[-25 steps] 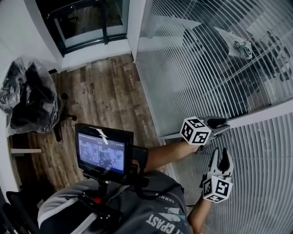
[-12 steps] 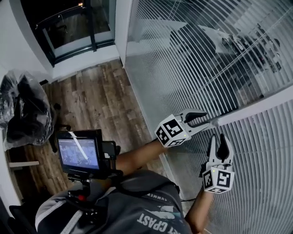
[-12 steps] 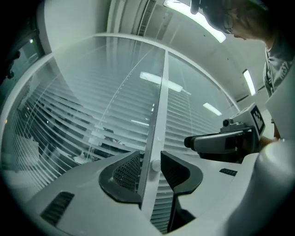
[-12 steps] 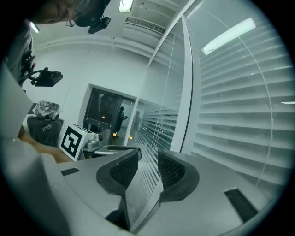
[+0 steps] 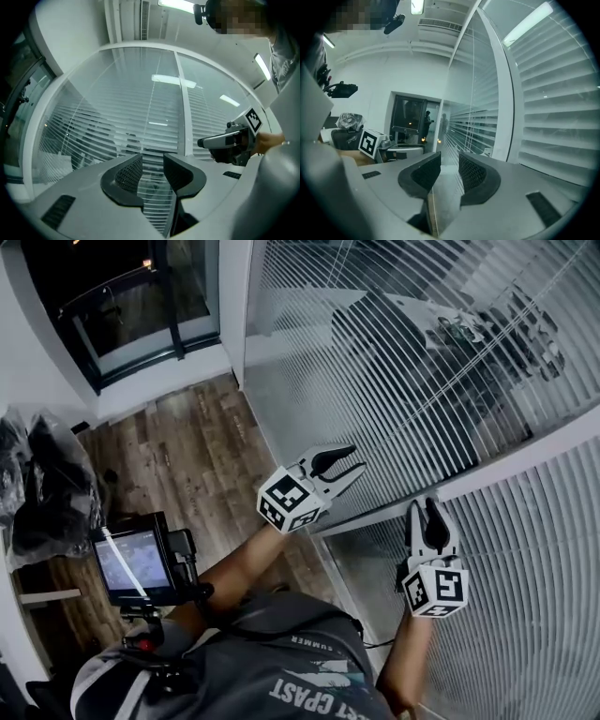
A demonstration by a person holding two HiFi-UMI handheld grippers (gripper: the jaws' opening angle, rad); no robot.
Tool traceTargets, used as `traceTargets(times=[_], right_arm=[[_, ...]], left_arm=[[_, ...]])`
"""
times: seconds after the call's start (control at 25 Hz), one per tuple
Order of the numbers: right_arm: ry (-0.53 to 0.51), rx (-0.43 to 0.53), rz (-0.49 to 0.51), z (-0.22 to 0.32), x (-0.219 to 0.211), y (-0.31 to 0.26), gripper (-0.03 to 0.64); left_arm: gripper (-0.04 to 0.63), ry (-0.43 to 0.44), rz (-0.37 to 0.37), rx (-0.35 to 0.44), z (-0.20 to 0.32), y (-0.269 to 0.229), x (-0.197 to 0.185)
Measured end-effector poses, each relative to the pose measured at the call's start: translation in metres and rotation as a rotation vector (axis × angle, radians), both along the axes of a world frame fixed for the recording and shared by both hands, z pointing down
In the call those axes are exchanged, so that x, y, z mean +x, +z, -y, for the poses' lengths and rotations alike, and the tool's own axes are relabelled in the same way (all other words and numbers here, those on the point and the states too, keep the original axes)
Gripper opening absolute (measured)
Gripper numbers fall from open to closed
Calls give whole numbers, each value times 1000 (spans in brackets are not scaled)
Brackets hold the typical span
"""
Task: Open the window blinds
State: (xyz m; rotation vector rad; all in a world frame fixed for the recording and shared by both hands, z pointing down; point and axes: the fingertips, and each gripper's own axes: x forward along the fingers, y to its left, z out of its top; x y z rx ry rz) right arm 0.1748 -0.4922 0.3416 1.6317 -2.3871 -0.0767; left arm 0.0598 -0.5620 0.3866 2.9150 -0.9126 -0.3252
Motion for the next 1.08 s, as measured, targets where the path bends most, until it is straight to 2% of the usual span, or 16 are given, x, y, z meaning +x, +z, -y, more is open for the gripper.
traceTargets(times=[0.2,1.08], right_arm=[[5,-10,-37,7,-11,10,83],[34,-31,-30,9,-5,23,75]], left_arm=[[141,-6,7,-8,4,9,-18],[141,14,18,-27,0,22,-14]])
